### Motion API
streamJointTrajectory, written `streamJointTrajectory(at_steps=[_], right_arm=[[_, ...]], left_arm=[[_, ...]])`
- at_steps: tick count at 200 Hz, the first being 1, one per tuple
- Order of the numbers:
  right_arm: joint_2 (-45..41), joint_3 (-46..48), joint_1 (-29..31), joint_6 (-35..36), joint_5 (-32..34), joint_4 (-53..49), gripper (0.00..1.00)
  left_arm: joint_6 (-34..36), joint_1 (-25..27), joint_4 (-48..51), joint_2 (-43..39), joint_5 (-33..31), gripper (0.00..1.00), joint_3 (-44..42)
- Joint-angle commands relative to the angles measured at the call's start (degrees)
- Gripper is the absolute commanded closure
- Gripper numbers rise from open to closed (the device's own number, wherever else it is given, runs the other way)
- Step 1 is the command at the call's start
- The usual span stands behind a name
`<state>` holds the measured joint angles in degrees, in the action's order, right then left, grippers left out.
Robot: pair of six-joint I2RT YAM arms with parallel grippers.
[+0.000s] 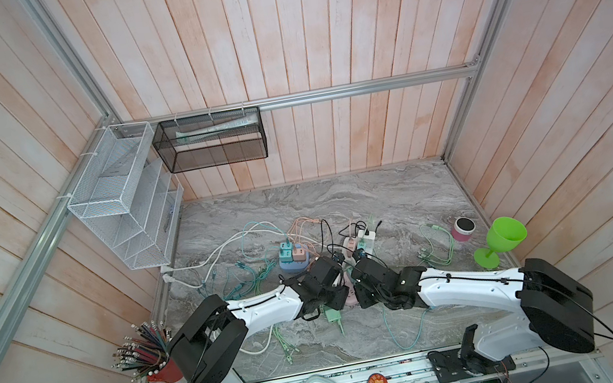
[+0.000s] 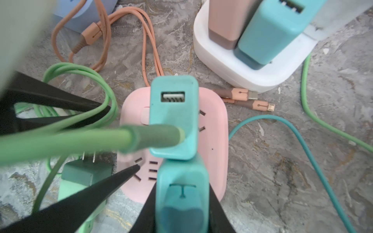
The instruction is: Pull the plug off the socket
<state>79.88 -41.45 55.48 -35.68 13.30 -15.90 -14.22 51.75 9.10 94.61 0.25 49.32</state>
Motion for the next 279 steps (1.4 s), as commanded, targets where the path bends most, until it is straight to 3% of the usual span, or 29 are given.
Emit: streamJointTrajectory(at_steps=[1,116,208,279], right_arm=[[1.07,-1.88,0.02,0.04,2.41,0.02,0.88],[-3.91,-2.06,0.15,-0.71,3.65,1.36,1.0],[4.97,-9.43,2.6,2.55,5.51,-4.27,1.0],[1.79,-6.36,2.62,0.89,5.03,-2.19,1.0]], left_arm=[[-0.25,-0.32,4.24,3.37,-0.17,0.38,-0.32],[-1.77,-0.28,6.36,5.25,-0.69,0.38,-0.72],[-1.95,-0.32,7.43,7.89,0.17,0.38,1.57],[-2.08,-1.46,6.63,8.38,1.76,0.38,1.19]])
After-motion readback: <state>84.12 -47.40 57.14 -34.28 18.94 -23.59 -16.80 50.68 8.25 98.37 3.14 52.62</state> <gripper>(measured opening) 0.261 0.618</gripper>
